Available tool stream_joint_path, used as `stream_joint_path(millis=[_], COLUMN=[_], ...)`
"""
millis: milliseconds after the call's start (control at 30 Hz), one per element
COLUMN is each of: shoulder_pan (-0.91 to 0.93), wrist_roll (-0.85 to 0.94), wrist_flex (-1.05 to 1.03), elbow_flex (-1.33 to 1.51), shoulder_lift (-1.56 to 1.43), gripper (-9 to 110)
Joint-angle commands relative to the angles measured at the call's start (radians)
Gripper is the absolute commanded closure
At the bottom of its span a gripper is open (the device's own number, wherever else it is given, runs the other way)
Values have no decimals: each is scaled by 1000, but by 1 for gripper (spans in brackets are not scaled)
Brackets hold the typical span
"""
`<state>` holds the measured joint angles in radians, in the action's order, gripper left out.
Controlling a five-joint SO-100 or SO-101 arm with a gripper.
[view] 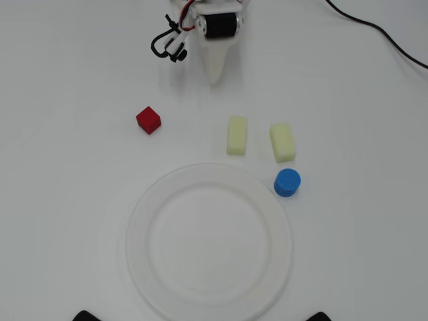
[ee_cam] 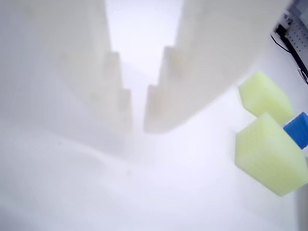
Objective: Grasp a red block and put it in the dish.
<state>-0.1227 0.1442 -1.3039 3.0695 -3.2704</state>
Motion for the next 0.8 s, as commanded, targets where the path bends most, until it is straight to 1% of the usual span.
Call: stream_joint_path(millis=[0, 467, 633, 767], shoulder_pan=[-23, -23, 3, 63], wrist_roll=[37, 32, -11, 28], wrist_flex=[-5, -5, -17, -23], elbow_flex=[110, 110, 100, 69], shoulder_lift=[-181, -181, -179, -178], gripper=[101, 101, 96, 95])
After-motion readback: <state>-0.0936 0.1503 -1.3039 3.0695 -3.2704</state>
